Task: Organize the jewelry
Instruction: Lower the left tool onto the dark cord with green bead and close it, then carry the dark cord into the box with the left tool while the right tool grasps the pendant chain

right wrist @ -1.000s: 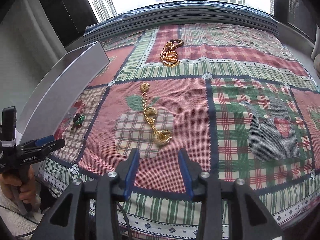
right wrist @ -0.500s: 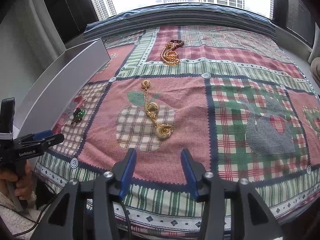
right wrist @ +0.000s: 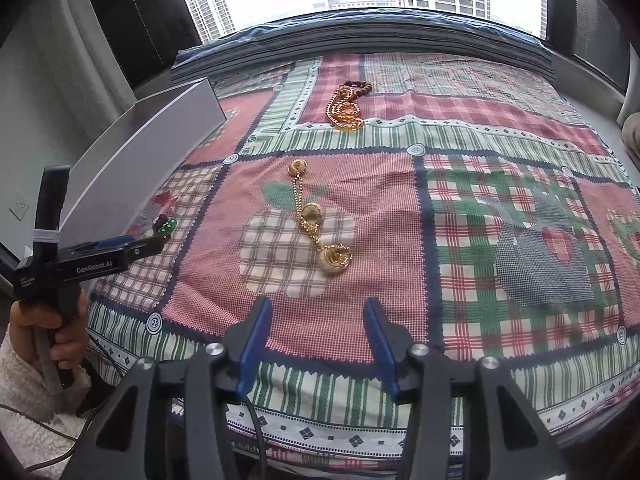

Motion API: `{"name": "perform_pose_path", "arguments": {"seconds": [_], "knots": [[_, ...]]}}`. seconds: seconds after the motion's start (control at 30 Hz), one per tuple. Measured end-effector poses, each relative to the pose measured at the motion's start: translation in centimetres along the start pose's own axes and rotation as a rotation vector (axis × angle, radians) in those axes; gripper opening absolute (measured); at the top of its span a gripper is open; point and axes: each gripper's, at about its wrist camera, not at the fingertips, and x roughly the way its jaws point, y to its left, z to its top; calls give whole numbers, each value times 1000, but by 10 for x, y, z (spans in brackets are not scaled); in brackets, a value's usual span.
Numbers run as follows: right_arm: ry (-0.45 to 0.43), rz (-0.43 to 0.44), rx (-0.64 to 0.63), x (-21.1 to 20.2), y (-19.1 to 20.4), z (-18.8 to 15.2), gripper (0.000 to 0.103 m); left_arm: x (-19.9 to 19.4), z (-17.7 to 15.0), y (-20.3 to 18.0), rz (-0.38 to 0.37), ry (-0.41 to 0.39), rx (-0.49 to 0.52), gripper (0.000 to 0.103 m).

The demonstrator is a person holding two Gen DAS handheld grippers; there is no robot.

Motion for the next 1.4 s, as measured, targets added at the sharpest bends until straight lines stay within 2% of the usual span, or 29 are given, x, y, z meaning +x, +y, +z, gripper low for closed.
{"name": "perform_pose_path", "arguments": {"seconds": [0.23,0.33,0.5,0.63,0.7,0.77,0.8,0.93,1.07,1.17,1.2,1.23,1.27,1.4], "knots": [[-8,-3,3,-4,-2,-1,48,18,9,-2,52,5,15,58],[-18,-11,3,-6,-4,-1,48,17,9,-1,70,-2,21,44],[-15,4,9,-4,-5,1,49,14,10,4,66,-2,9,12],[-31,74,71,-10,-26,19,48,6,9,7,31,-11,-2,9],[-44,29,113,-10,-47,37,48,-2,8,8,7,-21,-12,9],[-4,-39,111,0,-58,55,49,-12,6,10,-17,-29,-24,9],[17,-26,101,7,-60,63,50,-16,6,11,-29,-32,-30,9],[134,139,33,46,-35,83,48,-33,5,11,-52,-48,-39,9],[207,96,-135,83,4,85,48,-48,2,15,-61,-63,-56,9],[225,58,-217,100,20,78,47,-55,-1,19,-61,-68,-62,9],[230,41,-233,104,22,75,44,-56,-2,19,-61,-68,-63,9],[236,28,-241,108,23,73,30,-57,-3,20,-61,-68,-66,9],[241,26,-246,110,23,71,9,-58,-3,21,-61,-67,-68,9],[225,36,-260,102,22,69,4,-64,-3,20,-72,-63,-66,9]]}}
